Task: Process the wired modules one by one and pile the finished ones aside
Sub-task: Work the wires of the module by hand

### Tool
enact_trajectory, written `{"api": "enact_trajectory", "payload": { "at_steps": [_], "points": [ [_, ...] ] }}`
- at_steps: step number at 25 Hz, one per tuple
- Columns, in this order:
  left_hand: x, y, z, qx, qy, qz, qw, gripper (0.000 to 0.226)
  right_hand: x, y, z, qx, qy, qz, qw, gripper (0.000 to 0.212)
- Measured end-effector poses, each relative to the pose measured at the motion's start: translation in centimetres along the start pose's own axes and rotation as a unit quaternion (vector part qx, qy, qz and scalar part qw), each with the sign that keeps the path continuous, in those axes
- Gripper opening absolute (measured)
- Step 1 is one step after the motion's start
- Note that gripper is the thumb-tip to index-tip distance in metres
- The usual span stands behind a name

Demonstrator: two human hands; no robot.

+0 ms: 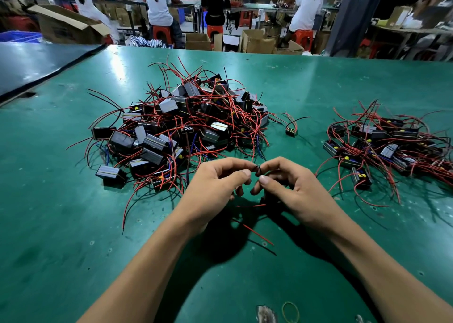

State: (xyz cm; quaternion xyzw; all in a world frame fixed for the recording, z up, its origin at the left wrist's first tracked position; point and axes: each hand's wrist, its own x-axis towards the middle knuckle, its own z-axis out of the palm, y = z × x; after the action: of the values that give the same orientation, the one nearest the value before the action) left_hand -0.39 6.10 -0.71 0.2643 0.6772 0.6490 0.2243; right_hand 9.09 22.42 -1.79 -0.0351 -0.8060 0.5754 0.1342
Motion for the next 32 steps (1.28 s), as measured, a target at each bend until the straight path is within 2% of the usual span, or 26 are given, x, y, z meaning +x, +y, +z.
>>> {"api": "enact_trajectory", "payload": {
  "at_steps": [5,10,16,22,26,32],
  "points": [
    [0.1,-0.2,0.1,0.012,0.012,0.033,0.999,0.008,-0.1,-0.3,0.3,0.016,0.001,0.014,1.0,0.005],
    [0.0,-0.2,0.3,0.068,0.054,0.068,0.994,0.003,-0.1,-0.5,0.4,0.008,-0.005,0.024,1.0,0.003],
    [0.0,0.0,0.5,0.125,0.078,0.101,0.984,0.006,-0.1,-0.6,0.4,-0.054,-0.002,0.0,0.999,0.008],
    [-0.1,0.0,0.3,0.165,0.07,0.131,0.975,0.006,0.0,-0.8,0.0,-0.045,0.087,-0.029,0.995,0.005],
    [-0.3,0.1,0.5,0.231,0.063,0.192,0.952,0.006,0.1,-1.3,0.3,-0.088,0.103,-0.052,0.989,0.009],
    [-0.6,0.2,0.7,0.303,0.063,0.244,0.919,0.006,0.8,-1.5,0.4,-0.057,0.086,0.055,0.993,0.025]
  ]
}}
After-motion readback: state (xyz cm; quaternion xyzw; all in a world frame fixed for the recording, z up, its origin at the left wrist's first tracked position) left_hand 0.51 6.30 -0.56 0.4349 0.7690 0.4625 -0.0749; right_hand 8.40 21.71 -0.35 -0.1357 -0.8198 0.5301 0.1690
